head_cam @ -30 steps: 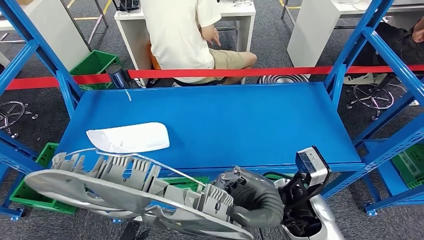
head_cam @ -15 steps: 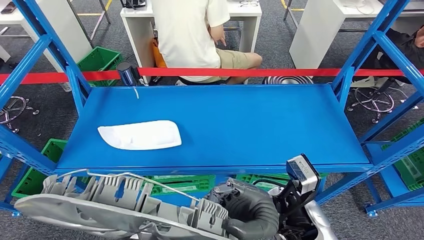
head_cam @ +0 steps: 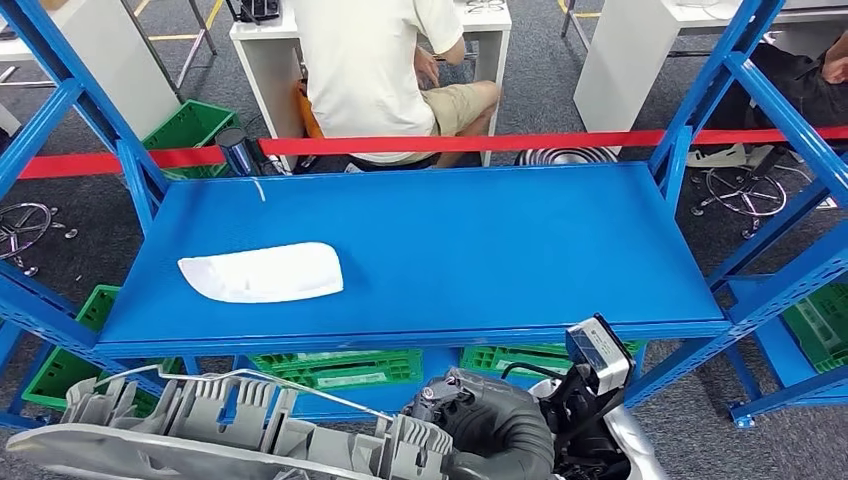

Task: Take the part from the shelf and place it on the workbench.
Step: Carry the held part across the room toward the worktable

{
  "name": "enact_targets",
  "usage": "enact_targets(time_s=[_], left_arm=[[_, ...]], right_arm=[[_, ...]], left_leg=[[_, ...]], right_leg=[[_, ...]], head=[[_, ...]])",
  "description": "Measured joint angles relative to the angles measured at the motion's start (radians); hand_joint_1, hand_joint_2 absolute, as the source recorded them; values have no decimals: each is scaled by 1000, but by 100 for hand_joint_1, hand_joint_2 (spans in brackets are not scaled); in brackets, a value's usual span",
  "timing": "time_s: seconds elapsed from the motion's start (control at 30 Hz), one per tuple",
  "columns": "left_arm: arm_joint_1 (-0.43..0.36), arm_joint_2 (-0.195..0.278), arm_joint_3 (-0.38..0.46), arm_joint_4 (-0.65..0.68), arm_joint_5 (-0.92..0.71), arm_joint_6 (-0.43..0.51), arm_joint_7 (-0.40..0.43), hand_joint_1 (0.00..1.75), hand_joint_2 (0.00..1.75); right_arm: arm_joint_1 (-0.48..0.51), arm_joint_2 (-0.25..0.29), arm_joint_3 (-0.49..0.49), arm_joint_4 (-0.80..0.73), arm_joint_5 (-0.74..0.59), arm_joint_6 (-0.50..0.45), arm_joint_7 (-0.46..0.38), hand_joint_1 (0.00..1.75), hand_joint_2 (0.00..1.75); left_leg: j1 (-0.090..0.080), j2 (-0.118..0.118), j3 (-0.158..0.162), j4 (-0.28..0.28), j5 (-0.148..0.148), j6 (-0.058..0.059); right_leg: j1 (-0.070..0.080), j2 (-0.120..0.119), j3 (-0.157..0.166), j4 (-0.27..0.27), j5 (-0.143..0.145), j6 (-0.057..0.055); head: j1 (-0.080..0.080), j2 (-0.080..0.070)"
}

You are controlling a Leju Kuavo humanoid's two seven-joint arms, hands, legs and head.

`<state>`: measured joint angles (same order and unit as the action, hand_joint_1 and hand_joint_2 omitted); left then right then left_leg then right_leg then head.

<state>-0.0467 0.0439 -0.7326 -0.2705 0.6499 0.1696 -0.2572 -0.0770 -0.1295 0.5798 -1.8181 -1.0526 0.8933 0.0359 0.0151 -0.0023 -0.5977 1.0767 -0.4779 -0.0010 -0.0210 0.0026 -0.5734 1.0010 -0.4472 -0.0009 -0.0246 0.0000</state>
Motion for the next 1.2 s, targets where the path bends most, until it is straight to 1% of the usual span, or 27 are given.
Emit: enact_targets(time_s=[0.07, 0.17, 0.23, 0.27, 0.3, 0.33, 0.37, 0.4, 0.43, 0.47, 0.5, 0.53, 0.57, 0.67, 0.7, 0.73, 0.8, 0.83, 0.87, 0.9, 0.93, 1.0, 1.03, 1.07, 1.1, 1.17, 1.2], left_arm=[[0, 2, 0, 0, 3, 1, 4, 0, 175], [1, 3, 0, 0, 6, 1, 6, 0, 175], [0, 3, 1, 0, 7, 3, 6, 0, 175], [0, 3, 1, 0, 8, 4, 7, 0, 175], [0, 3, 1, 0, 9, 6, 7, 0, 175], [0, 4, 1, 0, 10, 7, 7, 0, 175], [1, 4, 1, 0, 11, 7, 7, 0, 175], [1, 4, 1, 0, 11, 7, 7, 0, 175], [1, 4, 1, 0, 12, 7, 7, 0, 175], [2, 4, 1, 0, 12, 6, 7, 0, 175], [2, 4, 1, -1, 13, 5, 7, 0, 175], [2, 4, 1, -1, 13, 3, 7, 0, 175], [3, 5, 1, -1, 14, 2, 7, 0, 175], [6, 8, 1, -1, 14, 1, 8, 0, 175], [9, 10, 1, -2, 14, 1, 8, 0, 175], [11, 11, 1, -2, 14, 1, 8, 0, 175], [14, 13, 1, -3, 15, 2, 8, 0, 175], [14, 13, 1, -3, 15, 2, 9, 0, 175], [13, 14, 1, -3, 15, 3, 11, 0, 175], [13, 14, 1, -4, 15, 5, 13, 0, 175], [11, 14, 1, -5, 15, 7, 16, 0, 175], [3, 16, 1, -8, 14, 10, 22, 0, 175], [-3, 18, 1, -10, 13, 10, 24, 0, 175], [-8, 19, 1, -10, 12, 9, 27, 0, 175], [-11, 21, 1, -10, 12, 8, 30, 0, 175], [-13, 25, 1, -11, 10, 6, 33, 0, 175], [-14, 26, 1, -12, 8, 6, 34, 0, 175]], right_arm=[[-1, 2, 3, 0, -3, 1, 0, 175, 175], [-2, 2, 7, 2, -7, 2, 0, 175, 175], [-6, 1, 9, 4, -13, 4, 0, 175, 175], [-7, 1, 10, 5, -16, 5, 0, 175, 175], [-9, 1, 11, 7, -18, 6, 0, 175, 175], [-9, 0, 12, 10, -20, 7, 0, 175, 175], [-9, -1, 13, 12, -22, 8, 0, 175, 175], [-9, -2, 14, 14, -24, 8, 0, 175, 175], [-10, -4, 15, 16, -27, 8, 0, 175, 175], [-12, -5, 17, 17, -29, 8, 0, 175, 175], [-15, -6, 18, 17, -30, 8, 0, 175, 175], [-17, -6, 19, 18, -31, 8, 0, 175, 175], [-18, -7, 20, 18, -33, 9, 1, 175, 175], [-22, -8, 22, 19, -34, 10, 3, 175, 175], [-23, -7, 23, 20, -34, 11, 3, 175, 175], [-24, -7, 24, 21, -35, 11, 3, 175, 175], [-25, -6, 27, 22, -35, 11, 4, 175, 175], [-25, -7, 29, 24, -36, 11, 5, 175, 175], [-25, -7, 31, 27, -36, 11, 6, 175, 175], [-25, -8, 32, 29, -37, 11, 8, 175, 175], [-25, -8, 33, 32, -37, 11, 10, 175, 175], [-25, -9, 33, 35, -37, 13, 12, 175, 175], [-25, -9, 33, 36, -38, 15, 13, 175, 175], [-25, -9, 33, 37, -39, 18, 13, 175, 175], [-25, -10, 32, 38, -40, 20, 12, 175, 175], [-23, -11, 30, 39, -43, 23, 12, 175, 175], [-20, -13, 29, 39, -44, 23, 12, 175, 175]], left_leg=[[-5, -2, 33, -70, 17, 10], [-8, -1, 32, -84, 29, 26], [-6, 3, 30, -99, 48, 45], [-6, 5, 26, -101, 55, 51], [-8, 5, 17, -101, 62, 55], [-10, 6, 8, -100, 68, 56], [-11, 6, -1, -99, 74, 56], [-12, 6, -11, -97, 80, 55], [-12, 5, -20, -94, 86, 52], [-12, 4, -28, -90, 91, 48], [-13, 3, -37, -86, 97, 43], [-13, 2, -42, -83, 102, 38], [-13, 2, -47, -79, 107, 31], [-10, 1, -56, -78, 120, 9], [-8, 0, -64, -69, 104, 2], [-6, 0, -75, -43, 70, -4], [0, 1, -105, 66, -34, -17], [2, 1, -116, 131, -74, -23], [4, 1, -119, 180, -93, -26], [5, 1, -107, 200, -91, -28], [5, 1, -78, 184, -72, -27], [5, 0, 29, 56, -38, -18], [2, -1, 81, -15, -35, -10], [-1, -3, 116, -68, -39, -2], [-6, -3, 132, -96, -45, 6], [-10, -1, 126, -107, -30, 24], [-10, 2, 120, -114, -17, 33]], right_leg=[[4, 0, -3, 1, 4, 6], [5, -1, -11, 0, 7, 21], [5, -1, -35, 51, -33, 17], [4, -2, -59, 110, -69, 10], [3, -2, -84, 180, -105, 5], [3, -2, -103, 241, -131, 5], [2, -2, -110, 277, -145, 9], [1, -2, -96, 271, -143, 16], [0, -2, -61, 223, -128, 26], [-2, -3, -11, 147, -111, 33], [-1, -3, 36, 76, -97, 35], [0, -2, 69, 24, -84, 35], [3, -2, 82, -1, -79, 31], [4, -1, 65, -7, -62, 13], [2, -2, 58, -9, -52, 4], [-2, -3, 49, -11, -40, -4], [-3, -3, 26, -10, -19, -13], [-2, -4, 13, -9, -8, -14], [-1, -4, 1, -9, 2, -13], [0, -4, -12, -8, 11, -11], [0, -3, -23, -8, 21, -9], [1, -3, -41, -7, 38, -2], [2, -3, -47, -7, 46, 4], [3, -4, -50, -8, 54, 10], [3, -5, -51, -9, 62, 17], [1, -6, -54, -13, 76, 30], [0, -5, -61, -7, 70, 31]], head=[[0, 0], [1, 0], [3, 0], [4, 0], [4, 0], [4, 0], [4, 0], [4, 0], [4, 0], [4, 0], [4, 0], [3, 0], [3, 0], [6, 0], [5, 0], [4, 0], [1, 0], [0, 0], [0, 0], [0, 0], [0, 0], [0, 0], [1, 0], [2, 0], [2, 0], [2, 0], [2, 0]])
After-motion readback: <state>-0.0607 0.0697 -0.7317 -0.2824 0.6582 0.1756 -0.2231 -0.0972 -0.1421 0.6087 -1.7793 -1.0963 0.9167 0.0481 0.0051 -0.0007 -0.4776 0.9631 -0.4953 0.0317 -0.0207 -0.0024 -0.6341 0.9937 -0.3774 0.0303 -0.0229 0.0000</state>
